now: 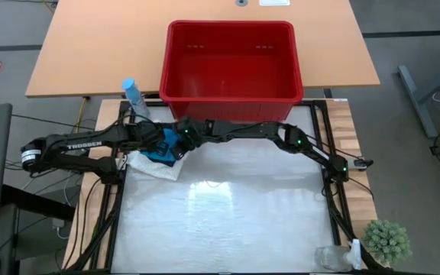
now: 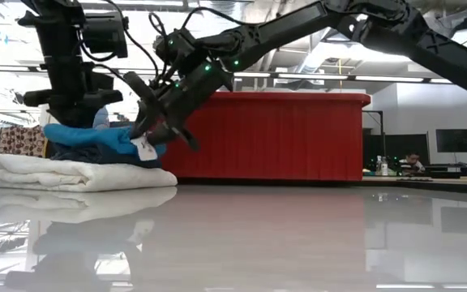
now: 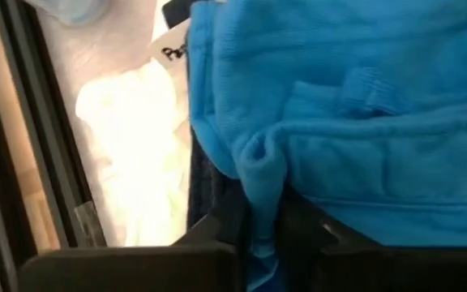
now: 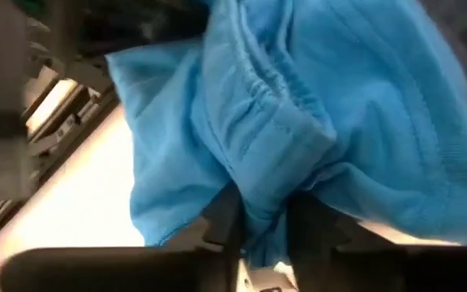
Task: Fold Laundry from Bin
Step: Stack the blue shorts on the black shorts
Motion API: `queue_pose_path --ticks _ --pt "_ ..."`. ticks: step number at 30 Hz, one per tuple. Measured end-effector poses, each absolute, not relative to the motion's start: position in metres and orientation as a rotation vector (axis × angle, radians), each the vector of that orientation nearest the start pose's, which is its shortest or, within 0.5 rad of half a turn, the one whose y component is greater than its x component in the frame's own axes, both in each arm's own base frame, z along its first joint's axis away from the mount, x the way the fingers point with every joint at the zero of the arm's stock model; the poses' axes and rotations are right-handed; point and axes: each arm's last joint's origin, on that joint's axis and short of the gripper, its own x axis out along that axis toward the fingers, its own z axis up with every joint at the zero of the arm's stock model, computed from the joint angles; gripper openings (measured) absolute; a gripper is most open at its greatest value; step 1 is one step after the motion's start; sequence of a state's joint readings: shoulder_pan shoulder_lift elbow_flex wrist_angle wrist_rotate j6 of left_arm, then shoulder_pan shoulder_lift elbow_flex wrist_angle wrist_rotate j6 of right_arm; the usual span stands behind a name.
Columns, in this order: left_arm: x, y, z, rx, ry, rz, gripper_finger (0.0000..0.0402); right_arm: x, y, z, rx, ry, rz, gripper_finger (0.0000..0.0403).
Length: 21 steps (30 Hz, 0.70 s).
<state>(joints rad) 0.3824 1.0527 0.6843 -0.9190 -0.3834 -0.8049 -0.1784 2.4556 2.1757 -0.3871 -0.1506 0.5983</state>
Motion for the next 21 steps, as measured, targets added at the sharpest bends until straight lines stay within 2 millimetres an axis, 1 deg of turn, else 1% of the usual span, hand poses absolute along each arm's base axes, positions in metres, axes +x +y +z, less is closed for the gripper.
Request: queue_pose_path --ticks 3,6,9,12,15,17,19,21 --pt "0.150 0.072 0.212 -0.633 0.982 1.141 0.0074 0.544 -0.097 0.197 0.704 0.647 -0.225 0.0134" --pt "0.148 0.072 0.220 -0.626 0.962 1.133 0.0111 0.543 -0.100 0.197 0.701 0.643 -0.249 0.0159" --pt "0.144 0.070 0.229 -0.632 0.918 1.125 0.0147 0.542 -0.104 0.197 0.715 0.642 -0.269 0.0170" --pt "0.135 0.066 0.239 -0.634 0.899 1.121 0.0175 0.540 -0.109 0.196 0.729 0.650 -0.284 0.0173" --pt "0.124 0.062 0.249 -0.622 0.857 1.112 0.0189 0.540 -0.109 0.195 0.724 0.652 -0.285 0.0174" --pt "0.117 0.060 0.257 -0.629 0.795 1.104 0.0191 0.539 -0.111 0.199 0.718 0.646 -0.286 0.0174" --pt "0.113 0.058 0.266 -0.653 0.677 1.079 0.0190 0.539 -0.112 0.202 0.718 0.636 -0.283 0.0175" --pt "0.111 0.057 0.275 -0.680 0.522 1.027 0.0185 0.538 -0.114 0.205 0.719 0.632 -0.285 0.0175"
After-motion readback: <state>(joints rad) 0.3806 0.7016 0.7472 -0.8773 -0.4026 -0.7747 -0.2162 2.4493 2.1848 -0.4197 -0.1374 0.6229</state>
